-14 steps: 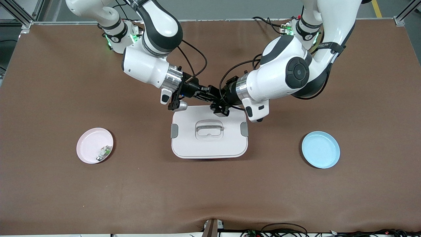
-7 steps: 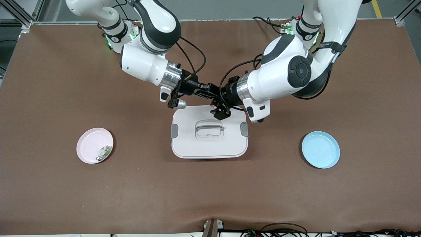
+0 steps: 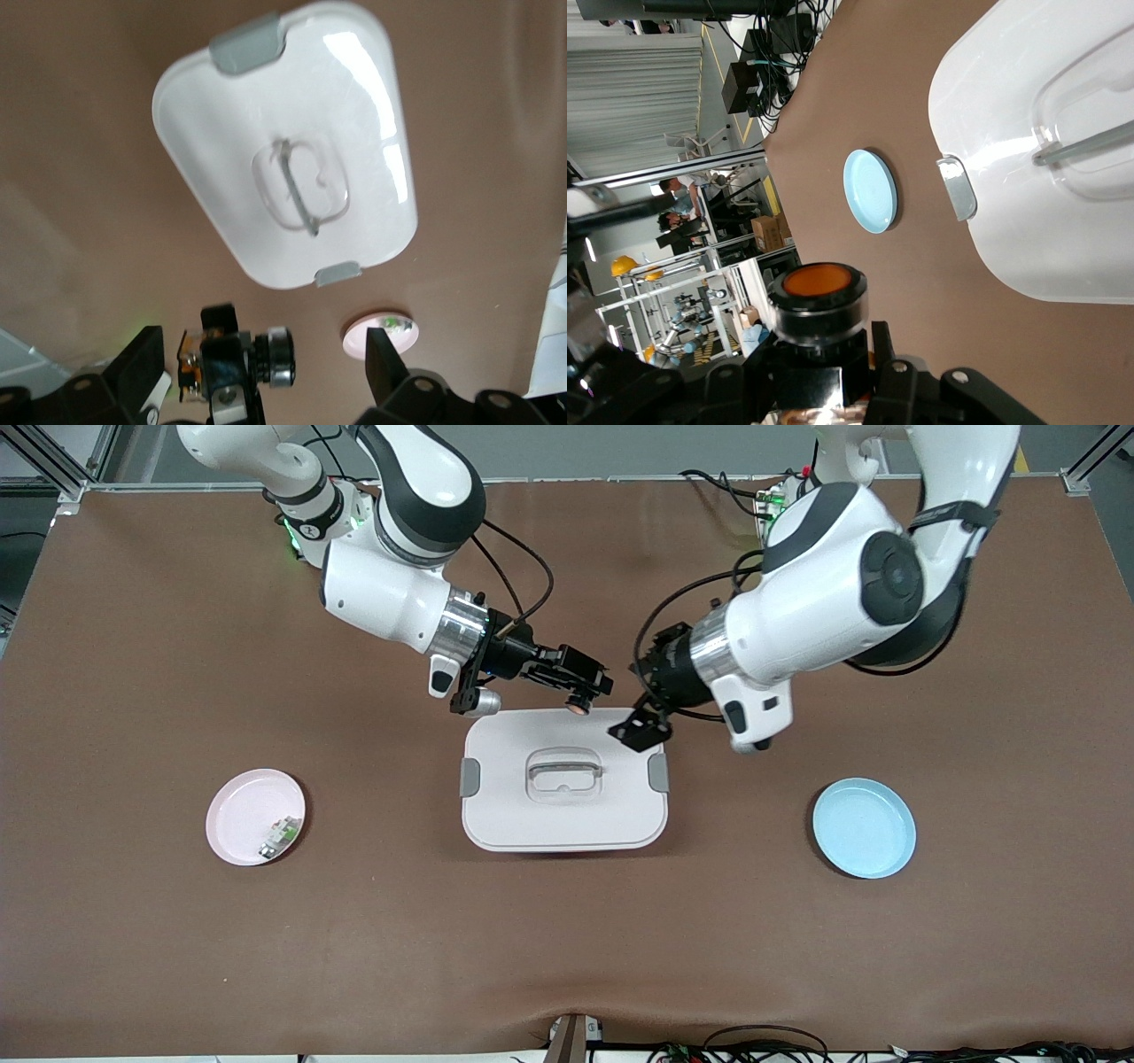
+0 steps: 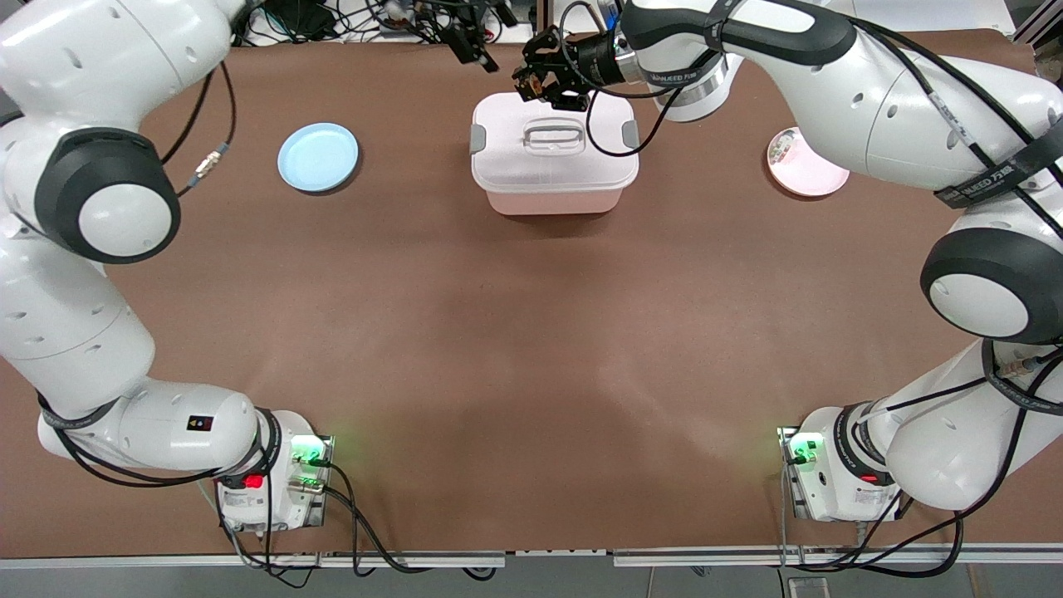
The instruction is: Transfer orange switch to right arm and place
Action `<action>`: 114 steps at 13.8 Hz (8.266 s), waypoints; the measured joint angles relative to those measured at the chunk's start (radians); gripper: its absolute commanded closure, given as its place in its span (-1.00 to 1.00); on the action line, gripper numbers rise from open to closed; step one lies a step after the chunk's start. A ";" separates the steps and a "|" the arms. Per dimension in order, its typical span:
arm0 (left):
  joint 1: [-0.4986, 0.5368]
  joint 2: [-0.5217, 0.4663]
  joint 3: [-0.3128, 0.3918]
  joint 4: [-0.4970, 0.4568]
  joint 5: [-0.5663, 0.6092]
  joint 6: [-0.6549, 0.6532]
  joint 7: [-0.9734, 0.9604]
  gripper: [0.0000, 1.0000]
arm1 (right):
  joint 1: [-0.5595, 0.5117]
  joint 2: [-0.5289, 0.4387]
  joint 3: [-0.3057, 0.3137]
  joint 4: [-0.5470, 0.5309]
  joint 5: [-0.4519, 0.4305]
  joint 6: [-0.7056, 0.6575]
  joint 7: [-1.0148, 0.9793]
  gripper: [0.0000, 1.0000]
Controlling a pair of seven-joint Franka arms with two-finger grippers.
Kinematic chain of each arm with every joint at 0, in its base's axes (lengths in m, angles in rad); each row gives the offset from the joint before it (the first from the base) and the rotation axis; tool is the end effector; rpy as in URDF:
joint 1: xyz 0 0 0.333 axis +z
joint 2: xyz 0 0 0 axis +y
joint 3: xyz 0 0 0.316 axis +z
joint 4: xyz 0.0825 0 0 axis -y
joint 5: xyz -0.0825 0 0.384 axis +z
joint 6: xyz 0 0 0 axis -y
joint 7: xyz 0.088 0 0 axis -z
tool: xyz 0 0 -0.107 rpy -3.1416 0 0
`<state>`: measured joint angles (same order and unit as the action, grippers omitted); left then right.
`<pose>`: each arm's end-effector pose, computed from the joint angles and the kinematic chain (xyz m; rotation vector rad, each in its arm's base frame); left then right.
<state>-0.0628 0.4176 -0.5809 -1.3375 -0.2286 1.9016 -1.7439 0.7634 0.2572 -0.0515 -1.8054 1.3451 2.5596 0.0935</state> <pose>0.5841 -0.3629 0.5494 2.2519 1.5689 -0.4673 0.5078 0.4227 0.4473 -2.0665 0.4039 -0.0022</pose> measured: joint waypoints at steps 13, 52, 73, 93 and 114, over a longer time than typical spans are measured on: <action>0.251 -0.025 0.008 -0.005 0.415 -0.192 0.646 -1.00 | -0.218 -0.152 -0.022 -0.044 -0.923 -0.474 -0.145 1.00; 0.021 -0.509 0.546 -0.308 0.278 -0.328 1.551 -1.00 | -0.825 0.217 -0.023 -0.107 -1.365 -0.157 -1.309 0.91; 0.014 -0.531 0.517 -0.263 0.238 -0.431 1.629 -1.00 | -0.826 0.349 -0.007 -0.081 -1.341 -0.022 -1.314 -1.00; 0.025 -0.531 0.518 -0.266 0.238 -0.432 1.628 -1.00 | -0.820 0.092 0.001 -0.053 -1.326 -0.347 -0.606 -1.00; 0.024 -0.527 0.515 -0.268 0.238 -0.431 1.628 -1.00 | -0.802 -0.169 0.001 0.209 -1.326 -0.705 -0.099 -1.00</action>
<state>-0.0385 -0.1095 -0.0656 -1.6053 0.0093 1.4709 -0.1161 -0.0385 0.0883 -0.0505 -1.5963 0.0188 1.8544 -0.0055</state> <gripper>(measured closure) 0.000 0.000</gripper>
